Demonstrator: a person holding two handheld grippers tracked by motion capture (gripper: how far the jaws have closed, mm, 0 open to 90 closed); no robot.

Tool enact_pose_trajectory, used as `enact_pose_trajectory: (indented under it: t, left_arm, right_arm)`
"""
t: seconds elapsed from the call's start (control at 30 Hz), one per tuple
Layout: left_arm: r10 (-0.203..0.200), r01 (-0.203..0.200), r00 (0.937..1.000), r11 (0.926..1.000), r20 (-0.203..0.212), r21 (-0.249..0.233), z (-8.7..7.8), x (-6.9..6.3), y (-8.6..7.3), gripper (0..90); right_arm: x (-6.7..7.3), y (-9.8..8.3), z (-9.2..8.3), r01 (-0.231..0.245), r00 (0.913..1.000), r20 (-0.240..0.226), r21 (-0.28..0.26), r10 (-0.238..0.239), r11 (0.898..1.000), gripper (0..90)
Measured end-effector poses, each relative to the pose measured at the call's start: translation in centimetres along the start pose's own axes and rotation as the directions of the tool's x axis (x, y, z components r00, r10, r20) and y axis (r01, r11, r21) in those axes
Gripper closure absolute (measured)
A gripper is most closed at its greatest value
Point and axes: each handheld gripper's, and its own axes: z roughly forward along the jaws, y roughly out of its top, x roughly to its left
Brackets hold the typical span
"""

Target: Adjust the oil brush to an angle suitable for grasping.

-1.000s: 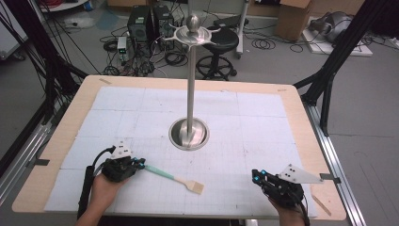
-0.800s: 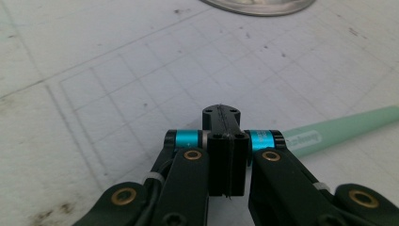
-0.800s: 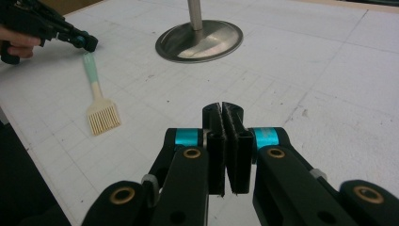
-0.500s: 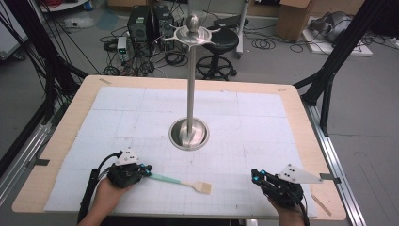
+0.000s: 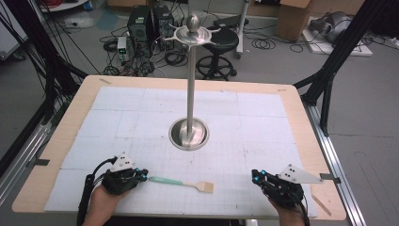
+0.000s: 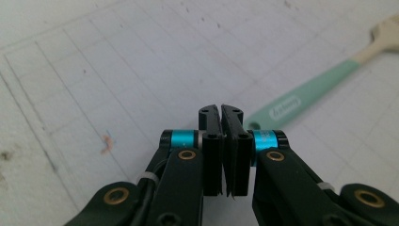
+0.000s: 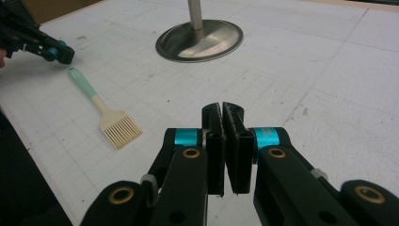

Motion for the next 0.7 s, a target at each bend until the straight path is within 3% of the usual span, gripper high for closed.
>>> enact_pose_trajectory:
  t: [0.03, 0.13, 0.53, 0.63, 0.7]
  left_arm:
    - [0.013, -0.013, 0.9999, 0.9999, -0.005, -0.005, 0.0, -0.2, -0.1, 87.1]
    - [-0.006, 0.006, 1.0000, 0.9999, 0.007, -0.015, 0.5, -0.2, 0.2, 88.6]
    - [0.035, -0.034, 0.9983, 0.9994, 0.047, -0.010, 2.4, -2.3, 1.8, 89.5]
    - [0.021, -0.020, 0.9995, 0.9996, 0.023, -0.019, 2.3, -1.8, 2.0, 89.4]
    - [0.016, -0.016, 0.9997, 0.9996, -0.020, -0.021, 2.1, -0.9, 2.1, 89.4]
  right_arm:
    - [0.1, 0.0, 0.0, -0.004, 1.0000, 0.000, 0.003, 0.004, 1.000, 87.6]
    - [0.0, 0.0, 0.1, 0.000, 1.0000, -0.002, 0.000, 0.000, 1.000, 87.6]
    - [-0.1, 0.0, 0.0, -0.005, 1.0000, -0.001, 0.001, 0.005, 1.000, 87.6]
    - [-0.1, -0.1, -0.2, -0.004, 1.0000, 0.001, -0.005, 0.004, 1.000, 87.5]
    - [-0.2, -0.1, -0.3, -0.010, 0.9999, 0.004, -0.005, 0.010, 1.000, 87.5]
